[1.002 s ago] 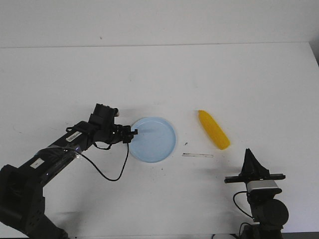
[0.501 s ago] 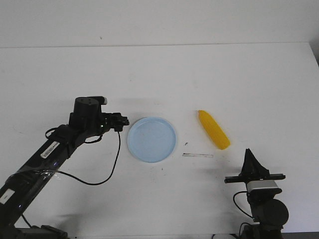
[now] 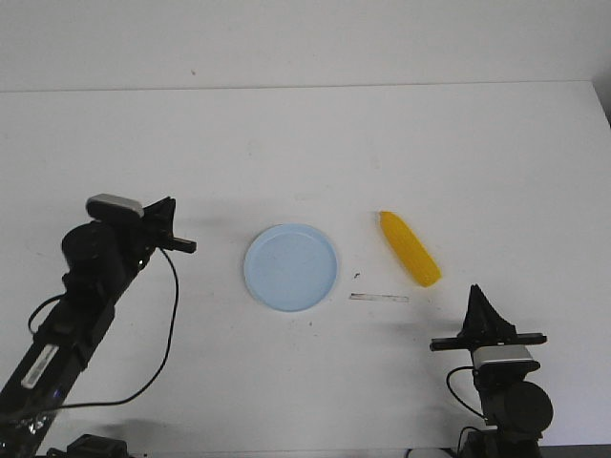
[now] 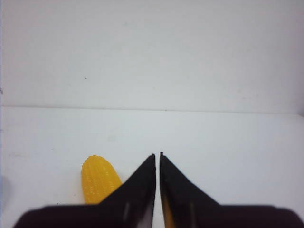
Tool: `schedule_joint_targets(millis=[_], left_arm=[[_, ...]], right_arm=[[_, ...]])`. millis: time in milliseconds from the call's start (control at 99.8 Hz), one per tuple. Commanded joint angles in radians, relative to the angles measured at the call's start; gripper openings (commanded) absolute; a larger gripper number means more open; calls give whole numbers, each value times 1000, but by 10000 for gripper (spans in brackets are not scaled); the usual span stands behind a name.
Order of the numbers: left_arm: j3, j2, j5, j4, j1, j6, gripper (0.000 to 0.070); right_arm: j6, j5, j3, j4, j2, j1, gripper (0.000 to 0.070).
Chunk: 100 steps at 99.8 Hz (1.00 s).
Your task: Place corn on plate with both arms
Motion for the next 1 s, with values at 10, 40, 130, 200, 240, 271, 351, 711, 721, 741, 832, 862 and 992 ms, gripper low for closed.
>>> schedule_joint_targets(millis=[10, 40, 130, 200, 240, 271, 351, 711, 721, 741, 832, 862, 992], left_arm=[[-61, -74, -3, 58, 37, 33, 1], [-97, -116, -3, 74, 59, 33, 1], [-177, -217, -3, 89, 106, 33, 1], [-236, -294, -3, 89, 140, 33, 1], [-268, -336, -4, 88, 155, 33, 1], [-291, -366, -8, 87, 165, 33, 1], [-350, -446, -36, 83, 182, 32, 1], [-425, -684, -96, -91, 189, 23, 1], [-425, -688, -96, -92, 189, 23, 1], [-425, -696, -96, -93, 189, 23, 1], [-425, -727, -96, -91, 189, 23, 1], [-425, -737, -96, -92, 189, 23, 1], [-425, -776, -96, -92, 189, 24, 1]], right_arm=[[-5, 2, -2, 10, 0, 1, 14], [-5, 2, -2, 10, 0, 1, 13], [-5, 2, -2, 10, 0, 1, 14], [-5, 2, -2, 10, 0, 1, 14], [-5, 2, -2, 10, 0, 1, 14], [-5, 2, -2, 10, 0, 1, 13], [-5, 2, -2, 10, 0, 1, 14], [-5, 2, -2, 10, 0, 1, 14], [-5, 2, -2, 10, 0, 1, 14], [-5, 2, -2, 10, 0, 1, 13], [-5, 2, -2, 10, 0, 1, 14], [-5, 2, -2, 10, 0, 1, 14], [-5, 2, -2, 10, 0, 1, 14]])
